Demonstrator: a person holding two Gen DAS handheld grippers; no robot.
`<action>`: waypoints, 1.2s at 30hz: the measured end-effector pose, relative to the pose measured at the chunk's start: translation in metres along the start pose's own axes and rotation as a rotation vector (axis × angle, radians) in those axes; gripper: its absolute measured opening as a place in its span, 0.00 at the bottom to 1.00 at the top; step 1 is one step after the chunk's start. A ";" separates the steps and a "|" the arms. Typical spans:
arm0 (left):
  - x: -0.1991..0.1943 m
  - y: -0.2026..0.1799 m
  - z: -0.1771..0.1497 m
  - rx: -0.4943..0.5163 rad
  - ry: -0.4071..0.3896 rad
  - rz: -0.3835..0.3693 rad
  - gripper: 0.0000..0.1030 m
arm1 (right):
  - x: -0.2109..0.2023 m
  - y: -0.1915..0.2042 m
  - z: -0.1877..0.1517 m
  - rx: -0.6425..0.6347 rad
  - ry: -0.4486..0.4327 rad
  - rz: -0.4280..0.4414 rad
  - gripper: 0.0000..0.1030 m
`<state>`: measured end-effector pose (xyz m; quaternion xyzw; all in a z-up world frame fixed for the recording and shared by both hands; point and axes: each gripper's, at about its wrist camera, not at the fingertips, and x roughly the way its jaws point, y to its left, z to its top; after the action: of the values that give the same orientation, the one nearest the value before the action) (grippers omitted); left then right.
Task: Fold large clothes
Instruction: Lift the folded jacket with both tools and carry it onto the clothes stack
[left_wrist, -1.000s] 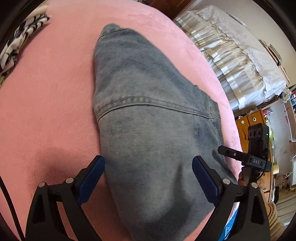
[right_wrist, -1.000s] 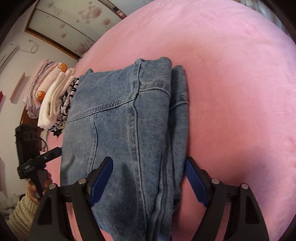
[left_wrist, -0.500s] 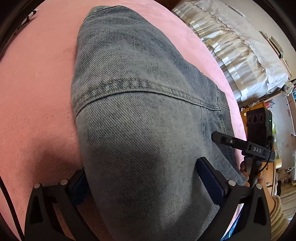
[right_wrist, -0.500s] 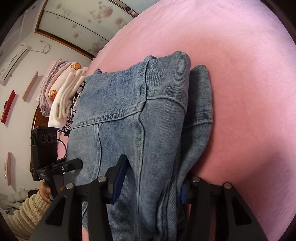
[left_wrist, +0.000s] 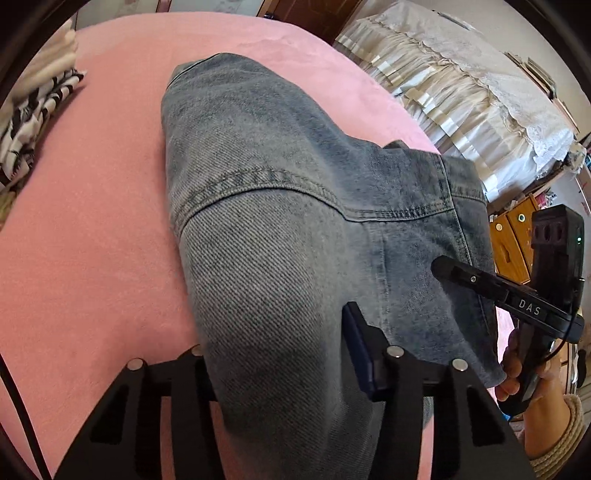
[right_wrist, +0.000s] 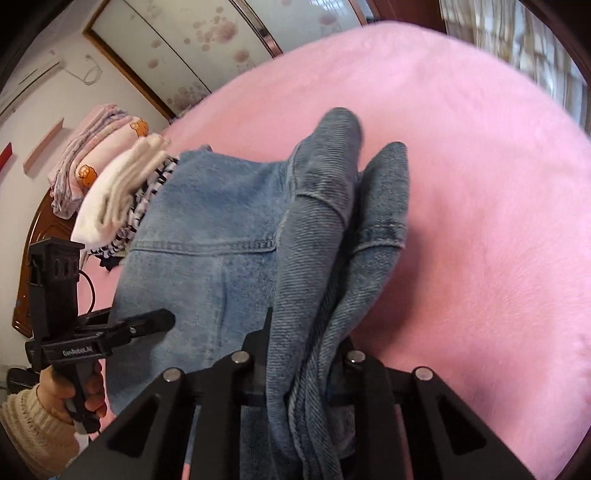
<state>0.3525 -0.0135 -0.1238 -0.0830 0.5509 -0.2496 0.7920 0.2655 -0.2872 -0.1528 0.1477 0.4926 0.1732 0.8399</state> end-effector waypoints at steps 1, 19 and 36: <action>-0.006 -0.002 -0.001 0.006 -0.001 0.004 0.45 | -0.006 0.008 -0.001 -0.009 -0.009 -0.004 0.17; -0.193 0.063 -0.062 -0.044 -0.006 0.134 0.43 | -0.032 0.188 -0.034 -0.139 0.072 0.154 0.16; -0.328 0.193 0.030 -0.062 -0.096 0.287 0.41 | 0.024 0.370 0.072 -0.313 0.083 0.263 0.16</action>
<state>0.3502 0.3077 0.0816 -0.0398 0.5262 -0.1123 0.8420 0.2865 0.0490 0.0172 0.0713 0.4704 0.3616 0.8018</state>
